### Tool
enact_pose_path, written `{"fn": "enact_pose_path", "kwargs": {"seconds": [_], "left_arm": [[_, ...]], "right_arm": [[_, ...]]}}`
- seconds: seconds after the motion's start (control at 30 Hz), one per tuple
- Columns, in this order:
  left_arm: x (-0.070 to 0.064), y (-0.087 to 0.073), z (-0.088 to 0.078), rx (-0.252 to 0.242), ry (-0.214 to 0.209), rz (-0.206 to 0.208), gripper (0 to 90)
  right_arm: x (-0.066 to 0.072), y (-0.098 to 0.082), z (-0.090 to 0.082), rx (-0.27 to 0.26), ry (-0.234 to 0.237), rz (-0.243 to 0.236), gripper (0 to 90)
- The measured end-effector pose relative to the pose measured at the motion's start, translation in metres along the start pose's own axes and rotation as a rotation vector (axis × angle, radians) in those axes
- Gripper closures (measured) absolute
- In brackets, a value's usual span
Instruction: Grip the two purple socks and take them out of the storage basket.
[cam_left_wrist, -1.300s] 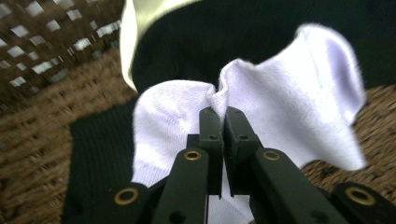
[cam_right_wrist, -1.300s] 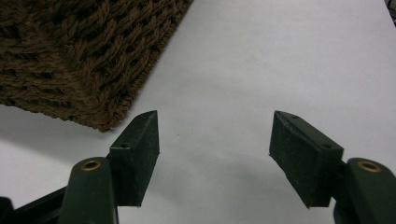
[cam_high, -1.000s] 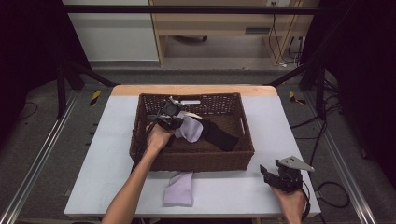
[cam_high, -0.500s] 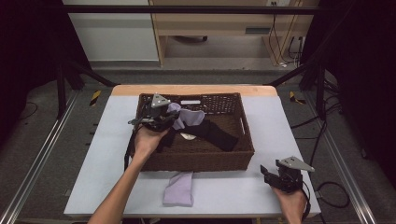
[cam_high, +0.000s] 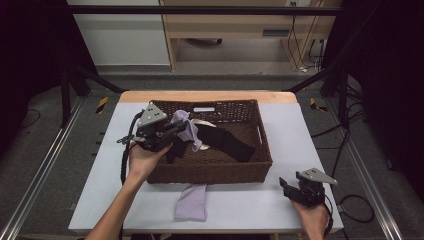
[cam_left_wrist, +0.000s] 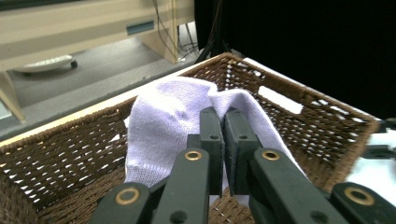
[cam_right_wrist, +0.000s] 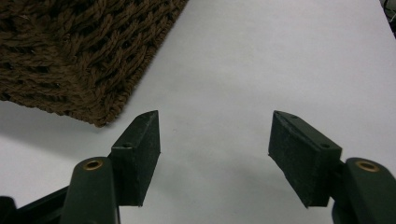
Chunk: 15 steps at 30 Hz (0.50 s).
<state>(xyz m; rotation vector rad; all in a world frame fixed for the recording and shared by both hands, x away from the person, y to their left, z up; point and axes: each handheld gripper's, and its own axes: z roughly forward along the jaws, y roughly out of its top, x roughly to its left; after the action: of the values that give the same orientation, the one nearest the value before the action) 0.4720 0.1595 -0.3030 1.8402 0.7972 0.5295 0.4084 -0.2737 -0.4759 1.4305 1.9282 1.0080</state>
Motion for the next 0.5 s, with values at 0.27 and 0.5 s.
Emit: {"fn": "enact_pose_path", "kwargs": {"seconds": [0.27, 0.5], "left_arm": [[-0.015, 0.001, -0.024, -0.054, -0.029, 0.031, 86.1], [-0.029, 0.0, -0.044, -0.08, -0.06, 0.073, 86.1]], "right_arm": [[0.0, 0.0, 0.0, -0.001, -0.003, 0.002, 34.1], [-0.001, -0.001, -0.001, -0.004, -0.007, -0.002, 34.1]]}}
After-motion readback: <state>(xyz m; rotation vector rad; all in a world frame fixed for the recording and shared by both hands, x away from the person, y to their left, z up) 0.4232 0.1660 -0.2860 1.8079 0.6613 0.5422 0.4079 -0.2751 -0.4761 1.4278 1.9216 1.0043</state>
